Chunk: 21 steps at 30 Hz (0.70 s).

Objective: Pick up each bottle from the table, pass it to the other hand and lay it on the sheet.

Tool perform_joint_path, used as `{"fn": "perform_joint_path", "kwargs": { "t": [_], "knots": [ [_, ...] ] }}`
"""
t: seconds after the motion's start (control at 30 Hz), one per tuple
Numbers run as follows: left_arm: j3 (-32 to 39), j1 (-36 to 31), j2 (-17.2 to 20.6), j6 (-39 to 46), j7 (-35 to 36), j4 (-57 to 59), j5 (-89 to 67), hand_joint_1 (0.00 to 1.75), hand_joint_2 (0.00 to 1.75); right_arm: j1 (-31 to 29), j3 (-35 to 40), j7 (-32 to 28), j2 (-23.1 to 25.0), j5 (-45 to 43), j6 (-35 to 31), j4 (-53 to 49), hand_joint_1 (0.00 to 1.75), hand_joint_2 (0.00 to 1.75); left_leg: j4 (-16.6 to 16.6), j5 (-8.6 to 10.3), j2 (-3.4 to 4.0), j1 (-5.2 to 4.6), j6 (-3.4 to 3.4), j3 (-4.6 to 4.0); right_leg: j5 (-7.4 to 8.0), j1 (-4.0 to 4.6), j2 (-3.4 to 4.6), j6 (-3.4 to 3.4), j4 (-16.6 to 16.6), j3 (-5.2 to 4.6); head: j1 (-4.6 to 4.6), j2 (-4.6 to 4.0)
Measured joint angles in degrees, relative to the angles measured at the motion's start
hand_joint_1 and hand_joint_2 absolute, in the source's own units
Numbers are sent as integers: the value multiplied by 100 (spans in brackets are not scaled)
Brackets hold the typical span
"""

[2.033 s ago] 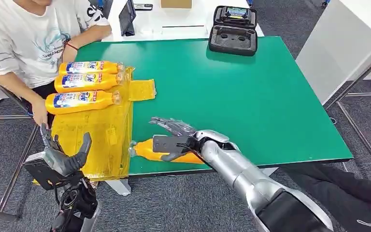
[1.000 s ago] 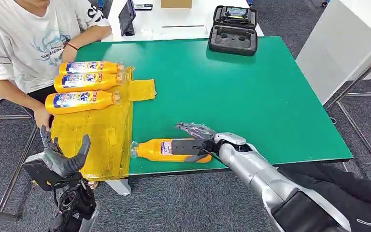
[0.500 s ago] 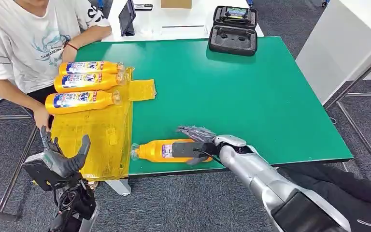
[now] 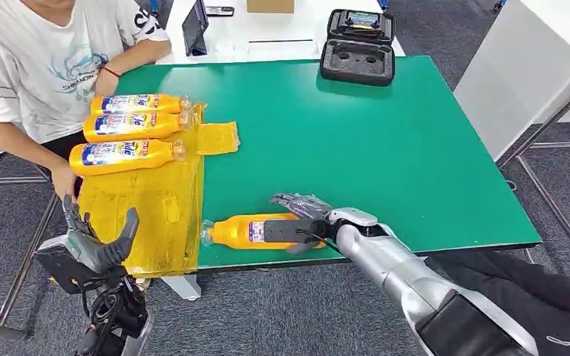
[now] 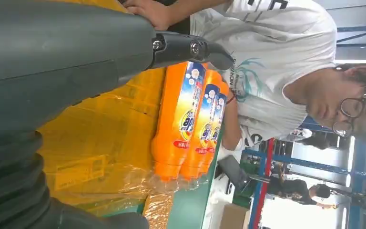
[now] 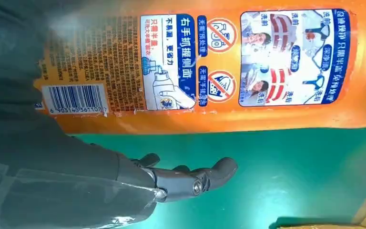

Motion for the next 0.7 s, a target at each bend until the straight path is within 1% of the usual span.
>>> {"fn": "perform_joint_path", "kwargs": {
  "t": [0.23, 0.27, 0.3, 0.33, 0.4, 0.43, 0.47, 0.7],
  "knots": [
    [0, 2, 2, -4, 0, 0, 9, 0, 175, -6, 59, 31, -4, 72, -52, 2, 0, 175, 0, 0, 0, 0, 0, 3, 0, 0, 0, 0, 0, 2, 0, 0],
    [0, 2, 2, -4, 0, 0, 9, 0, 175, -6, 65, 35, -7, 74, -55, 2, 147, 175, 0, 0, 0, 0, 0, 3, 0, 0, 0, 0, 0, 2, 0, 0],
    [0, 2, 2, -4, 0, 0, 9, 0, 175, -7, 79, 39, -7, 79, -59, 2, 157, 175, 0, 0, 0, 0, 0, 3, 0, 0, 0, 0, 0, 3, 0, 0],
    [0, 2, 2, -4, 0, 0, 9, 0, 175, -8, 87, 44, -7, 79, -61, 2, 161, 175, 0, 0, 0, 0, 0, 4, 0, 0, 0, 0, 0, 3, 0, 0],
    [0, 2, 2, -9, 0, 0, 9, 0, 175, -11, 94, 53, -9, 92, -63, 2, 173, 175, 0, 0, 0, 0, 0, 5, 0, 0, 0, 0, 0, 4, 0, 0],
    [0, 2, 2, -11, 0, 2, 9, 0, 175, -11, 98, 57, -11, 107, -63, 2, 171, 175, 0, 0, 0, 0, 0, 5, 0, 0, 0, 0, 0, 4, 0, 0],
    [0, 2, 0, -11, 0, 2, 9, 0, 175, -11, 105, 61, -13, 111, -63, 2, 175, 175, 0, 0, 0, 0, 0, 5, 0, 0, 0, 0, 0, 4, -2, 0],
    [0, 1, 2, -9, 0, 2, 9, 0, 175, -10, 155, 70, -26, 142, -61, 4, 175, 175, 0, 0, 1, 0, 0, 8, 0, 0, 0, 0, 0, 6, 0, 0]
  ]
}}
